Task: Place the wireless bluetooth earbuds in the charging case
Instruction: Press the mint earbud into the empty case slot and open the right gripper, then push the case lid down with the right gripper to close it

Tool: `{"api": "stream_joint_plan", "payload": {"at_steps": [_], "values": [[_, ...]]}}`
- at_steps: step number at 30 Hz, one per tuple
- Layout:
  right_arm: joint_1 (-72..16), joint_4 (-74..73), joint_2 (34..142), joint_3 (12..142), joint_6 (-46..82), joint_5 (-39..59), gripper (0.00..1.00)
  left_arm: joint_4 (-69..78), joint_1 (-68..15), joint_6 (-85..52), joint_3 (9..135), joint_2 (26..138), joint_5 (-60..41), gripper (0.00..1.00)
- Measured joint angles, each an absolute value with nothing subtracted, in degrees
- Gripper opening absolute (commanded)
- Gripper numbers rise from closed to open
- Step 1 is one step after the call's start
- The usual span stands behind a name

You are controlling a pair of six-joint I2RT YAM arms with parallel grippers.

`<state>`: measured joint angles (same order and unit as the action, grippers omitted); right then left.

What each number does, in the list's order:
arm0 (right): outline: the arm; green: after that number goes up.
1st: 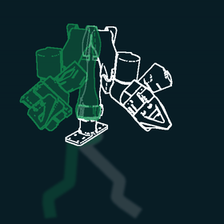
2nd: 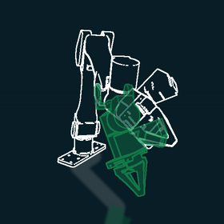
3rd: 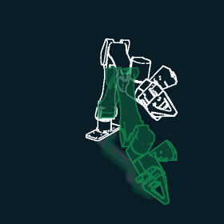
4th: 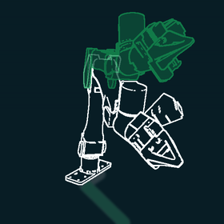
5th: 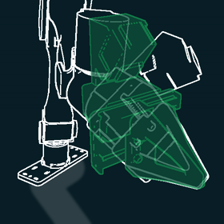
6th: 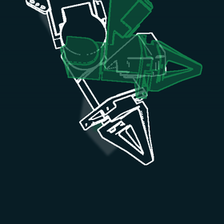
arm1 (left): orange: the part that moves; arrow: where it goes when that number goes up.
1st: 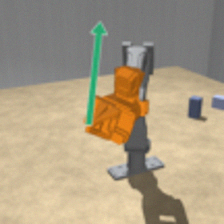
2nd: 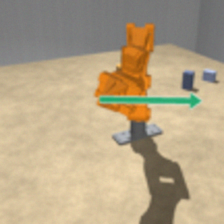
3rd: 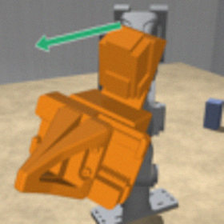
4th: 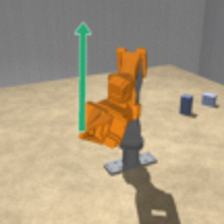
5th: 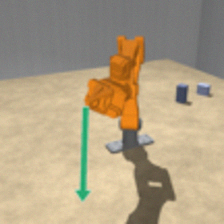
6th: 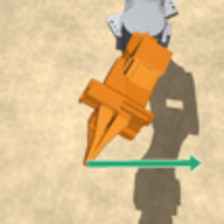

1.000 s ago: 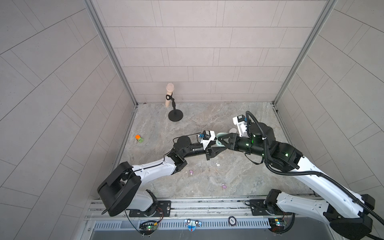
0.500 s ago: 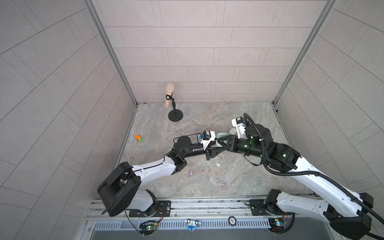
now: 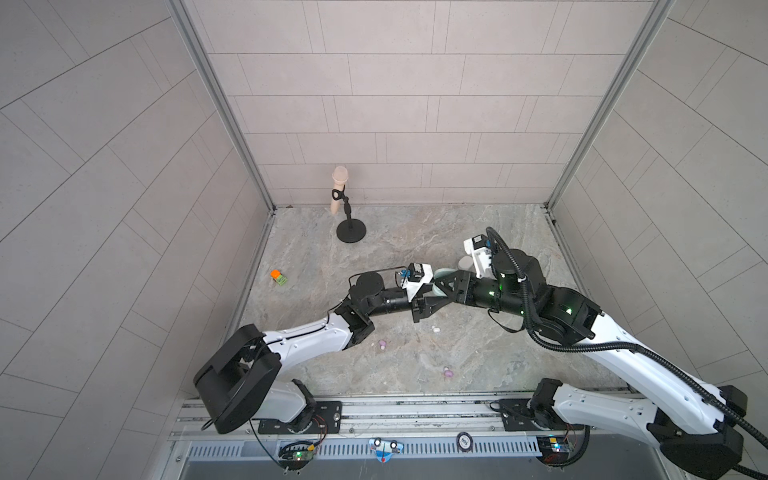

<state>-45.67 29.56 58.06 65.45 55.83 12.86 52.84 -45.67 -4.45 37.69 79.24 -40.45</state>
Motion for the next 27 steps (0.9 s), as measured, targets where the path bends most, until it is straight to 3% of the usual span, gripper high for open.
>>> {"api": "stream_joint_plan", "payload": {"at_steps": [13,21,27], "values": [[-46.0,37.3,56.6,69.9,54.7,11.9,0.56,53.5,-45.8,-4.0,37.5,79.0,-39.1,0.00],[-46.1,44.1,55.3,75.4,51.2,8.9,0.58,53.1,-45.8,-3.6,34.9,76.9,-38.3,0.00],[-44.0,48.0,60.3,82.1,47.3,8.3,0.58,51.6,-45.8,-3.1,34.0,74.8,-38.7,0.00]]}}
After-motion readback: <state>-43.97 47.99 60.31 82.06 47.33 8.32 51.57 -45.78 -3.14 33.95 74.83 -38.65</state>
